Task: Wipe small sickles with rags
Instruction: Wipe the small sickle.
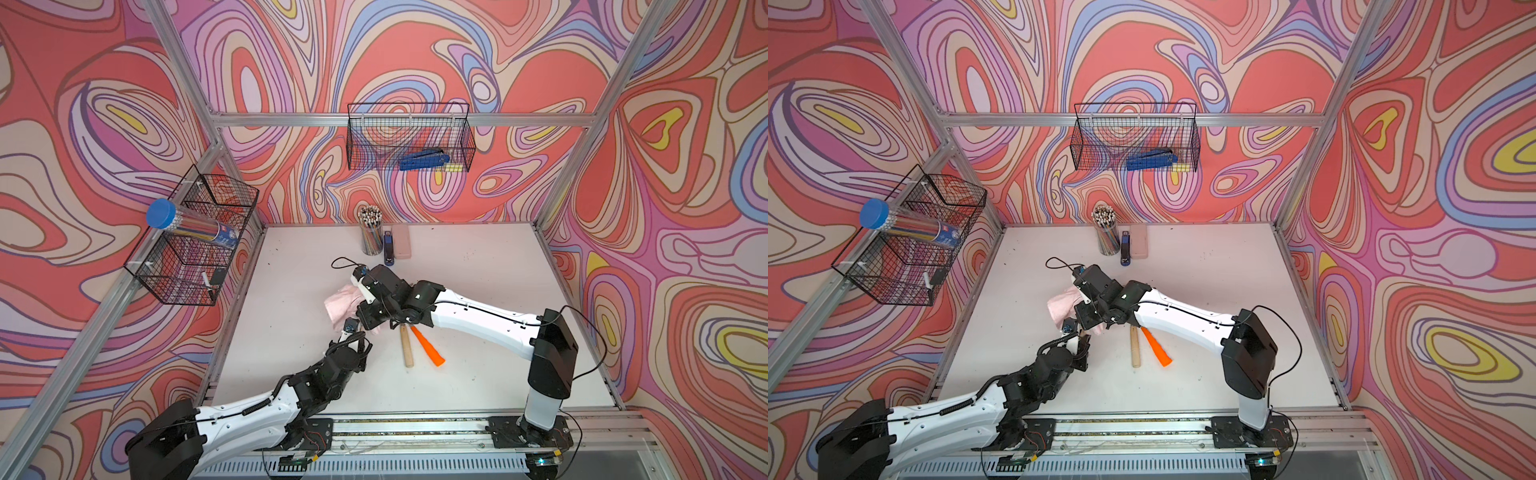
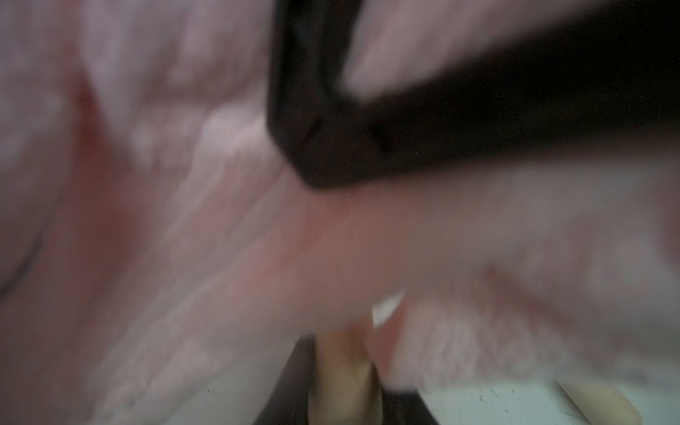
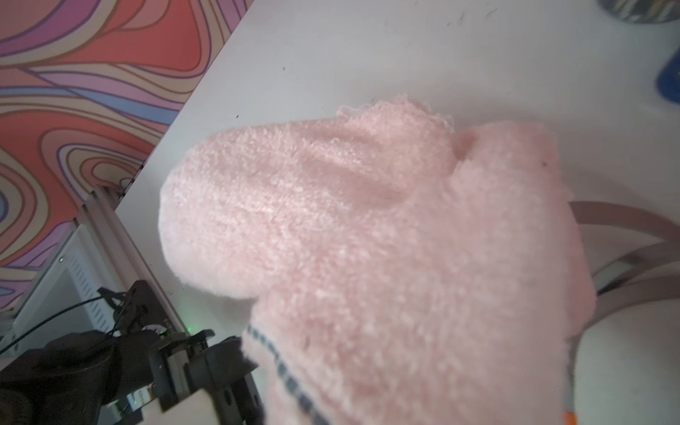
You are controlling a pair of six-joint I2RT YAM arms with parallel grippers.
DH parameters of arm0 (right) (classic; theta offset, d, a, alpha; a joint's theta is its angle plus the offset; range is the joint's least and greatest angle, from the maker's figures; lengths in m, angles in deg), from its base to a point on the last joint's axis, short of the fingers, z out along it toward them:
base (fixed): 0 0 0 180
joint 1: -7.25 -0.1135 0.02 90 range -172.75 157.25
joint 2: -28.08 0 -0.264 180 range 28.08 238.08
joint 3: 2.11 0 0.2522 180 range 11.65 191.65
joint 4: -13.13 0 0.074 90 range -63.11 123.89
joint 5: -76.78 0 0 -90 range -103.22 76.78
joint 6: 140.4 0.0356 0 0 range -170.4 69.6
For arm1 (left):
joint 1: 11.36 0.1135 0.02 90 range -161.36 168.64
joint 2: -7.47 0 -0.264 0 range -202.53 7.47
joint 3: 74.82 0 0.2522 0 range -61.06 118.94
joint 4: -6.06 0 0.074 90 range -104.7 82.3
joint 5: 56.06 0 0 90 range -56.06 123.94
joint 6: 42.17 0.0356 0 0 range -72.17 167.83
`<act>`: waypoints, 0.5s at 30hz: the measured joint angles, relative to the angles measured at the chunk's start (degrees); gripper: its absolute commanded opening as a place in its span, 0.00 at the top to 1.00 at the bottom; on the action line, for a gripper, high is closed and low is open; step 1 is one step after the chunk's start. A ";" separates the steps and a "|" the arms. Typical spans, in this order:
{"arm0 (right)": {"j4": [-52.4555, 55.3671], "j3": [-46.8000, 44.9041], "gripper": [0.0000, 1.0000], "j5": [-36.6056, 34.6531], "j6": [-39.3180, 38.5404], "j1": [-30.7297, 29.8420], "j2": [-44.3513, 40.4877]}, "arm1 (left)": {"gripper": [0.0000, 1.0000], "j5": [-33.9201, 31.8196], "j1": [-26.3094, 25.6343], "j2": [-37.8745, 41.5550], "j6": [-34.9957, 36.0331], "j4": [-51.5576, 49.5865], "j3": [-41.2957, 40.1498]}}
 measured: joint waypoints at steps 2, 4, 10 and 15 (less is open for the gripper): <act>-1.05 -1.70 1.00 1.57 0.76 -0.31 -0.04 | 1.00 -0.24 0.00 1.05 0.50 0.13 0.00; -2.84 -3.65 1.00 2.91 1.36 0.07 -0.13 | 1.00 -0.31 0.00 2.03 0.96 0.11 -0.09; -6.40 -6.56 1.00 5.60 2.40 0.57 -0.31 | 1.00 -0.24 0.00 5.75 1.77 -2.29 -0.22; -7.23 -6.62 1.00 3.74 2.93 0.68 -0.31 | 1.00 -1.46 0.04 7.43 1.75 -2.69 -0.90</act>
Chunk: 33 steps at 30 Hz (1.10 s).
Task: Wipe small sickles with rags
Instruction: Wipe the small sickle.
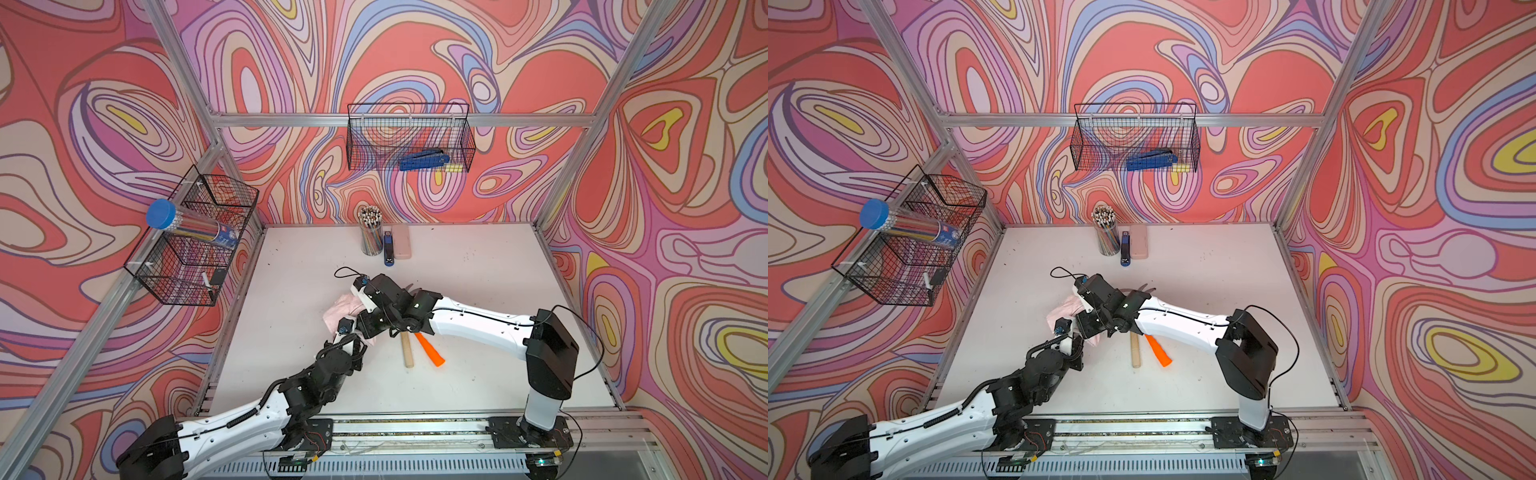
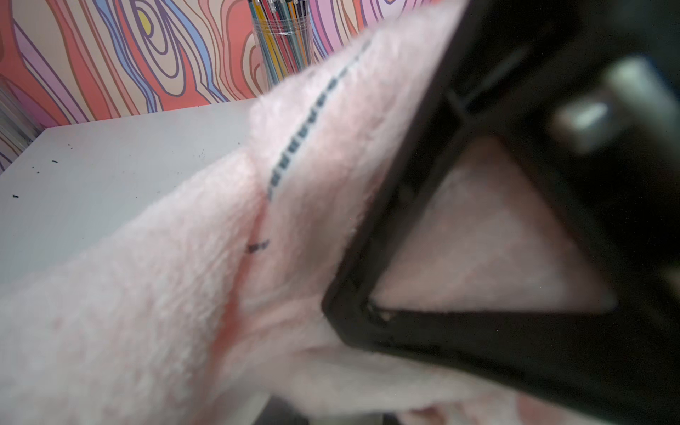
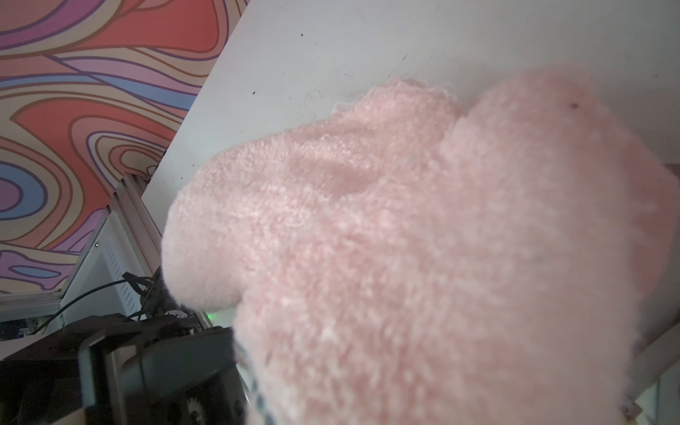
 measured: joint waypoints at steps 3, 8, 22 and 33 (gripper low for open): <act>-0.33 -0.57 1.00 -1.57 0.37 0.96 0.00 | 1.00 -0.72 0.00 -0.44 -1.01 -0.48 0.00; 0.22 -0.33 1.00 -5.33 0.50 3.74 0.46 | 1.00 -0.44 0.00 -0.87 -5.88 -5.42 0.15; 1.49 6.64 1.00 -2.43 0.24 0.66 10.32 | 1.00 -1.79 0.00 3.56 -13.07 -13.09 0.46; -4.13 2.08 1.00 2.27 1.70 -0.02 8.22 | 1.00 -2.34 0.00 -1.22 -7.19 -0.44 -4.98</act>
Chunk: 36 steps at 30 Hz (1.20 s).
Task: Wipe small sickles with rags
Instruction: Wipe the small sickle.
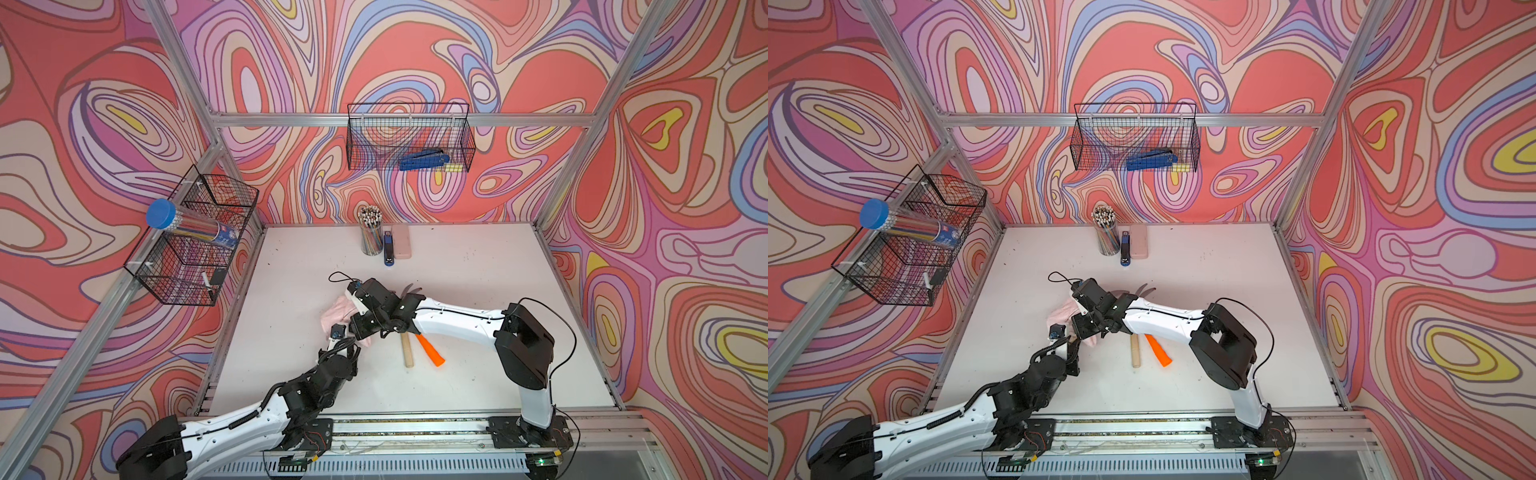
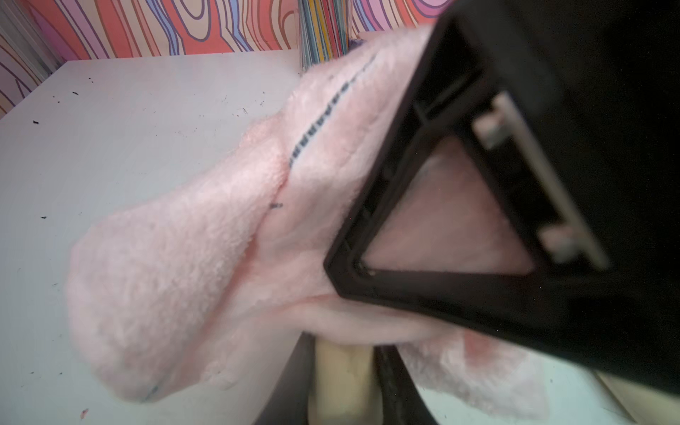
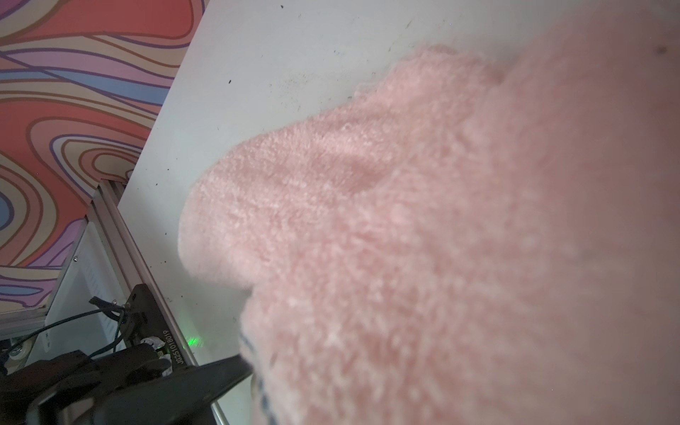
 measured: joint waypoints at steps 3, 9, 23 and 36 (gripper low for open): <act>0.55 0.02 1.00 -1.38 -0.02 0.09 0.42 | 1.00 -0.13 0.00 -4.09 0.61 3.80 -0.44; 0.79 -0.24 1.00 -2.62 0.00 2.40 1.33 | 1.00 -0.63 0.00 -4.11 0.72 4.04 0.39; 0.39 0.35 1.00 -2.93 -1.57 3.30 1.42 | 1.00 -1.86 0.61 7.06 2.32 -8.26 5.16; -1.77 -2.10 1.00 -3.67 -3.32 -2.82 -0.87 | 1.00 -4.09 0.63 7.52 -0.31 -10.23 3.43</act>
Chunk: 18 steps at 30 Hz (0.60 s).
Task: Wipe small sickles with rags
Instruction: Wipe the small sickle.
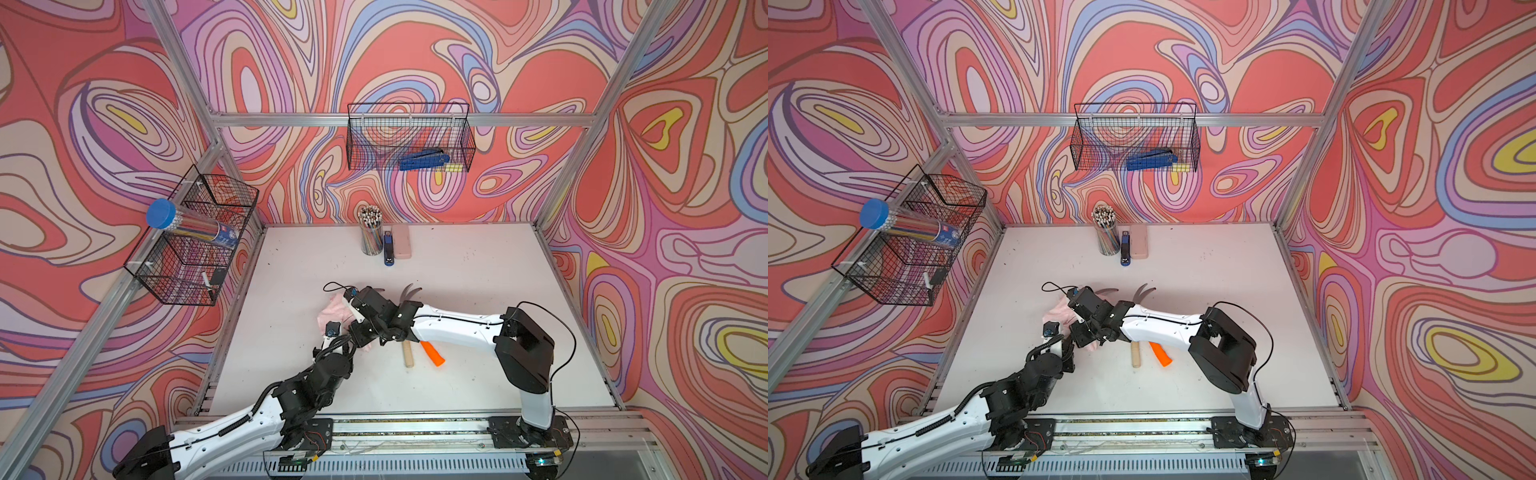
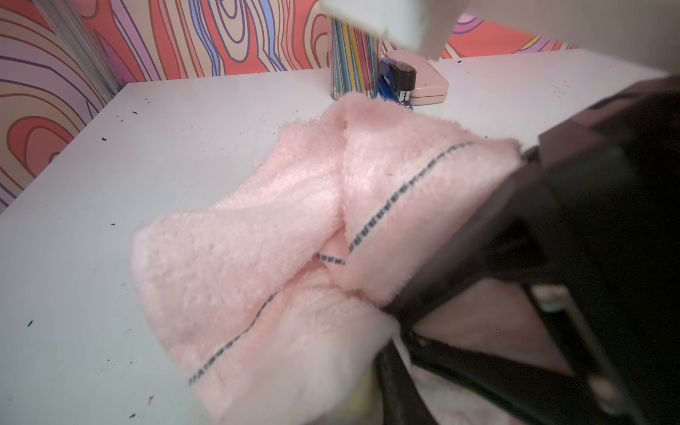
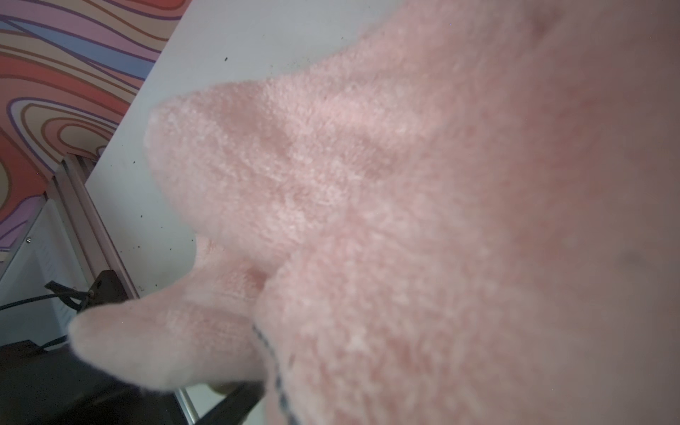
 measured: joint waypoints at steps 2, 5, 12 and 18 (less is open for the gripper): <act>-0.35 0.00 1.00 0.17 0.15 0.00 -0.02 | 1.00 -0.04 0.02 0.87 -0.04 -0.46 -0.13; -0.35 0.00 1.00 1.57 0.98 0.61 0.00 | 1.00 -0.04 0.00 1.11 -0.24 -0.57 -0.24; -0.98 -0.37 1.00 5.16 2.47 5.20 1.46 | 1.00 1.73 0.00 0.09 -1.09 0.31 -0.24; -0.92 0.50 1.00 5.11 2.49 6.32 3.80 | 1.00 2.54 0.00 -1.55 -1.53 0.98 -0.22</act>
